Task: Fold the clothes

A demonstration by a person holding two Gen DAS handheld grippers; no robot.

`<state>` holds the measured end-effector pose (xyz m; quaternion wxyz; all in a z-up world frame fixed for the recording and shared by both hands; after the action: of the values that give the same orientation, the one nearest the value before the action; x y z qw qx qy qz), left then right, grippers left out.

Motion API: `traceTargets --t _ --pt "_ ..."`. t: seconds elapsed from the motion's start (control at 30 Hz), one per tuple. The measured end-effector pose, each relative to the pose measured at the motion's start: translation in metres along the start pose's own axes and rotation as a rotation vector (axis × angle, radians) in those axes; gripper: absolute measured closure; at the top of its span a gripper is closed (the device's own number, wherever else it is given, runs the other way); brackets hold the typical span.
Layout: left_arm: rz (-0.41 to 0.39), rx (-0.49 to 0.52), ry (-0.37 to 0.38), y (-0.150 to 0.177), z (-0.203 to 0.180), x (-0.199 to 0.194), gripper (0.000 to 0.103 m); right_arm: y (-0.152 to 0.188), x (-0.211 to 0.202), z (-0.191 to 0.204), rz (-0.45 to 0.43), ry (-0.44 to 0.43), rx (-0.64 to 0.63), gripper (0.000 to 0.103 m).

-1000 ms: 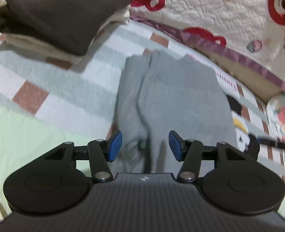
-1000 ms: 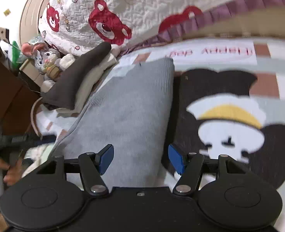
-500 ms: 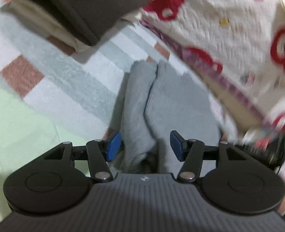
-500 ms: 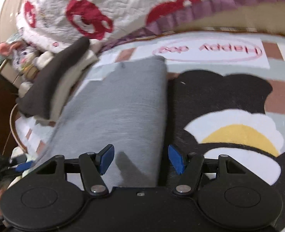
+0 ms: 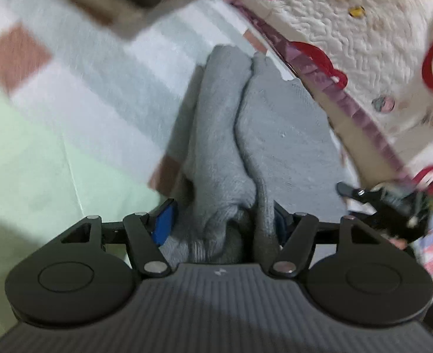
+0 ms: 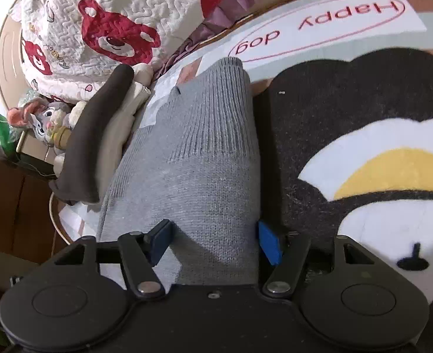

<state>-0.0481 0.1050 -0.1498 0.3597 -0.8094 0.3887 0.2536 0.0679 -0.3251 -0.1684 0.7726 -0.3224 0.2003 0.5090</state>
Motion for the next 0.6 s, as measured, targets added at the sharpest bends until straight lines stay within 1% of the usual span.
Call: traceTargets --t 0.03,0.1,0.27,0.3,0.33,0.37,0.4,0.43,0.47,0.5,0.57,0.6 --pt "-0.009 0.025 -0.017 0.0 -0.003 0.002 0.037 0.0 0.002 -0.002 0.013 -0.012 0.005 0.03" --pt "-0.012 0.044 -0.031 0.001 -0.002 0.01 0.033 -0.001 0.007 -0.004 0.047 -0.038 0.011 0.029" --pt "-0.026 0.008 -0.009 -0.002 0.006 0.014 0.029 -0.003 0.019 -0.01 0.101 -0.087 0.001 0.024" --pt "-0.03 0.014 -0.004 -0.002 0.007 0.015 0.03 -0.004 0.022 -0.012 0.095 -0.108 0.006 0.019" --pt "-0.034 0.02 0.001 -0.001 0.007 0.017 0.031 -0.006 0.025 -0.013 0.085 -0.13 0.016 0.017" --pt "-0.039 0.026 0.006 -0.001 0.008 0.019 0.036 -0.009 0.028 -0.011 0.078 -0.137 0.026 0.011" --pt "-0.043 0.033 0.011 -0.001 0.008 0.02 0.046 -0.012 0.032 -0.009 0.07 -0.141 0.036 0.01" --pt "-0.055 0.069 0.001 0.001 0.004 0.02 0.053 -0.011 0.03 0.001 0.049 -0.128 -0.013 0.011" --pt "-0.08 0.152 -0.032 0.005 -0.009 0.019 0.066 -0.01 0.026 0.013 0.026 -0.11 -0.074 0.023" --pt "-0.104 0.235 -0.066 0.009 -0.021 0.018 0.071 -0.009 0.023 0.025 0.003 -0.092 -0.135 0.042" --pt "-0.153 0.401 -0.132 0.017 -0.046 0.015 0.076 -0.007 0.016 0.05 -0.044 -0.057 -0.256 0.054" --pt "-0.177 0.484 -0.165 0.02 -0.058 0.013 0.077 -0.006 0.012 0.062 -0.068 -0.039 -0.317 0.056"
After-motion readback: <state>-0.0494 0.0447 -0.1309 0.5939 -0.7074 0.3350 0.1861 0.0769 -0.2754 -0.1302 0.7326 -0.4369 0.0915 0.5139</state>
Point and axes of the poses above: each gripper's, at about its wrist camera, not at the fingertips, and x roughly the way its jaws point, z to its left, y to its underside, the point moved 1 cm from there along x, roughly the way its jaws point
